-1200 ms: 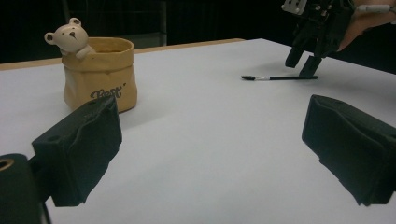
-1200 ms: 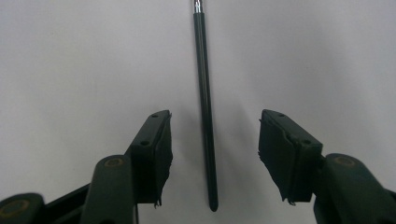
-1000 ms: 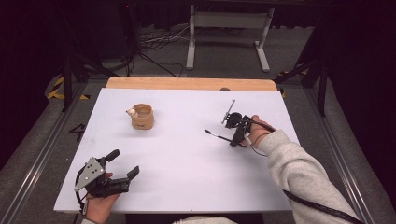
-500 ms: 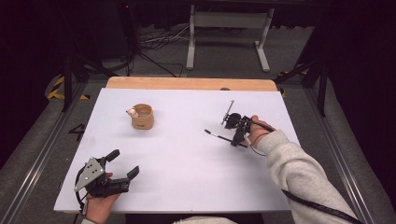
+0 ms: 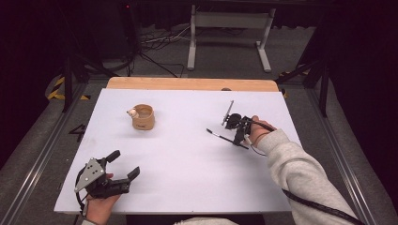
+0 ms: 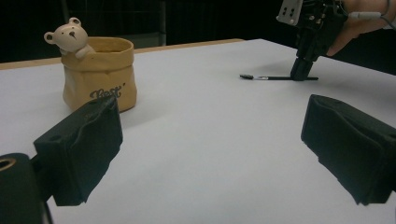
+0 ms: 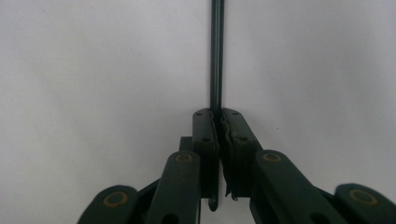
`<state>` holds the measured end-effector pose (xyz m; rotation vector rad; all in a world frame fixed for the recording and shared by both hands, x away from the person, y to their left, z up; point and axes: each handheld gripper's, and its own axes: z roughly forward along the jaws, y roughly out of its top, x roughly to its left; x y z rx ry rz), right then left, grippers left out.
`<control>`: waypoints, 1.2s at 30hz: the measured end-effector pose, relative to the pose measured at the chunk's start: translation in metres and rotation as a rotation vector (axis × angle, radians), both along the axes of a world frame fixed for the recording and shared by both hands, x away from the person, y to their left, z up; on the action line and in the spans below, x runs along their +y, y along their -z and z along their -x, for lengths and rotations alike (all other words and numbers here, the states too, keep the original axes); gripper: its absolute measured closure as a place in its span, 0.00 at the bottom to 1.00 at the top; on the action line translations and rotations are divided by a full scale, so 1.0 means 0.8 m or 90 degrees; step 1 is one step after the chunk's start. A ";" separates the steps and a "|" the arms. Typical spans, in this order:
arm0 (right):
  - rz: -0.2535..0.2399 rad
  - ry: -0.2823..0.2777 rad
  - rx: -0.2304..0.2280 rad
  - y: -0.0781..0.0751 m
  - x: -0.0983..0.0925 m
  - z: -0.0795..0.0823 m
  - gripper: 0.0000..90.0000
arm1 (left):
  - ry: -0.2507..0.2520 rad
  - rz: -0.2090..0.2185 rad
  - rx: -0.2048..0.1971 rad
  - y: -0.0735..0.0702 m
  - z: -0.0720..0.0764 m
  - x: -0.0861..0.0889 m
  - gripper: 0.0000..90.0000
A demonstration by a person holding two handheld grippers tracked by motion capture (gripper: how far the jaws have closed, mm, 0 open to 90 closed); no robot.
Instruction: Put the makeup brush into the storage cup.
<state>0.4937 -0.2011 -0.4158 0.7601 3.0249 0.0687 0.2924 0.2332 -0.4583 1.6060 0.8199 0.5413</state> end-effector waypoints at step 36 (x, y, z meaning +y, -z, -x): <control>-0.325 -0.035 -0.177 -0.070 -0.016 0.056 0.95 | 0.001 -0.001 0.004 0.000 0.000 0.000 0.07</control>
